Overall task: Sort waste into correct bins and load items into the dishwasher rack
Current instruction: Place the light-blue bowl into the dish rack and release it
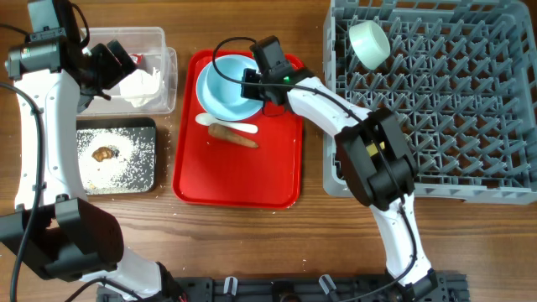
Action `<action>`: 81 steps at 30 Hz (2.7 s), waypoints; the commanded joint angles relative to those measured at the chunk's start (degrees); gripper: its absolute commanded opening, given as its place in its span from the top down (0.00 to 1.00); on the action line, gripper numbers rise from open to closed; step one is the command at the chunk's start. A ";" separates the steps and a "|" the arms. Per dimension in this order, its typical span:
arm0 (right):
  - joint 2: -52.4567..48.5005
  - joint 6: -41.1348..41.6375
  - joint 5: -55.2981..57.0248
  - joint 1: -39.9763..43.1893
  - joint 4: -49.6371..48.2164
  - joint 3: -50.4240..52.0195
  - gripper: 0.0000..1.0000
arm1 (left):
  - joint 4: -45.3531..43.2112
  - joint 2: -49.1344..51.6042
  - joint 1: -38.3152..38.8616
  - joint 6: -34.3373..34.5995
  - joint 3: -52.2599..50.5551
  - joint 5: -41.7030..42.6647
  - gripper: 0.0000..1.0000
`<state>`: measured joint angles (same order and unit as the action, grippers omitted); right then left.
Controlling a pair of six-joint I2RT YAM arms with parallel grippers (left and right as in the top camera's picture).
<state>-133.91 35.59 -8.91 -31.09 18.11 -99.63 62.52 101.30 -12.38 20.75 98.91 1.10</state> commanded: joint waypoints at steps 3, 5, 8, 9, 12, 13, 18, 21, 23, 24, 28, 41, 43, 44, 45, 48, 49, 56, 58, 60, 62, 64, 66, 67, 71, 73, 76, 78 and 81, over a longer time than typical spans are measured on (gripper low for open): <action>18.23 -7.13 11.58 2.71 10.56 -0.66 0.96 | -0.17 -1.01 0.00 0.72 0.74 -0.76 0.00; 23.96 -7.26 18.60 3.56 16.52 -0.66 0.96 | -0.17 -1.01 0.00 0.72 0.74 -0.76 0.00; 33.09 -7.06 33.55 5.33 28.15 -0.66 0.96 | -0.17 -1.01 0.00 0.72 0.74 -0.76 0.00; 35.45 -6.86 38.75 5.86 31.71 -0.63 0.96 | -0.15 -1.01 0.00 0.72 0.74 -0.76 0.00; 40.06 -2.34 53.48 7.26 42.23 -0.59 0.96 | -0.17 -1.01 0.00 0.72 0.74 -0.76 0.00; 40.50 -0.22 59.87 7.50 47.52 -0.37 0.96 | -0.17 -1.01 0.00 0.72 0.74 -0.76 0.00; 37.86 -1.14 65.55 7.50 52.30 2.25 0.96 | -0.15 -1.01 0.00 0.72 0.74 -0.76 0.00; 33.79 -1.14 69.59 7.61 56.57 2.27 0.96 | -0.15 -1.01 0.00 0.72 0.74 -0.76 0.00; 31.10 -1.64 72.94 7.89 57.83 2.27 0.96 | -0.17 -1.01 0.00 0.72 0.74 -0.76 0.00; 29.46 -4.24 74.38 8.13 57.83 2.27 0.96 | -0.17 -1.01 0.00 0.72 0.74 -0.76 0.00; 23.17 -18.56 78.44 8.68 58.55 2.27 0.96 | -0.17 -1.01 0.00 0.72 0.74 -0.76 0.00; 20.85 -25.38 83.32 10.05 53.00 2.27 0.96 | -0.15 -1.01 0.00 0.72 0.74 -0.76 0.00; 20.85 -27.32 84.11 10.67 52.09 2.29 0.96 | -0.17 -1.01 0.00 0.72 0.74 -0.76 0.00; 20.85 -28.68 84.04 11.10 51.10 2.29 0.96 | -0.17 -1.01 0.00 0.72 0.74 -0.76 0.00; 20.85 -29.68 83.95 11.50 50.29 2.29 0.96 | -0.17 -1.01 0.00 0.72 0.74 -0.76 0.00; 20.85 -34.86 80.35 12.98 47.43 2.54 0.96 | -0.17 -1.01 0.00 0.72 0.74 -0.76 0.00; 20.85 -35.67 79.08 13.18 47.04 2.54 0.96 | -0.15 -1.01 0.00 0.72 0.74 -0.76 0.00; 18.73 -37.09 76.32 13.99 43.78 2.60 0.96 | -0.15 -1.01 0.00 0.72 0.74 -0.76 0.00; 17.49 -37.11 76.78 14.32 43.82 2.60 0.96 | -0.17 -1.01 0.00 0.72 0.74 -0.76 0.00; 16.13 -37.09 79.38 14.56 43.67 2.60 0.96 | -0.15 -1.01 0.00 0.72 0.74 -0.76 0.00; 15.23 -37.07 84.76 14.56 43.67 2.60 0.96 | -0.15 -1.01 0.00 0.72 0.74 -0.74 0.00; 15.17 -37.09 87.95 14.56 43.43 2.60 0.96 | -0.15 -1.01 0.00 0.72 0.74 -0.76 0.00; 15.17 -37.11 88.87 14.56 43.43 2.60 0.96 | -0.17 -1.01 0.00 0.72 0.74 -0.76 0.00; 15.17 -37.03 87.38 14.56 43.04 2.60 0.96 | -0.17 -1.01 0.00 0.72 0.74 -0.76 0.00; 15.17 -37.03 83.52 14.29 42.58 2.60 0.96 | -0.15 -1.01 0.00 0.72 0.74 -0.76 0.00; 15.15 -37.05 82.55 13.92 42.49 2.60 0.96 | -0.17 -1.01 0.00 0.72 0.74 -0.76 0.00; 14.95 -37.03 79.71 13.33 42.49 2.62 0.96 | -0.15 -1.01 0.00 0.72 0.74 -0.76 0.00; 14.67 -36.92 78.47 13.33 42.56 2.64 0.96 | -0.17 -1.01 0.00 0.72 0.74 -0.76 0.00; 14.05 -37.03 79.73 13.33 42.60 2.62 0.96 | -0.15 -1.01 0.00 0.72 0.74 -0.76 0.00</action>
<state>-118.34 -1.41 70.91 -17.47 60.75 -97.19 62.50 101.30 -12.38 20.75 98.91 1.10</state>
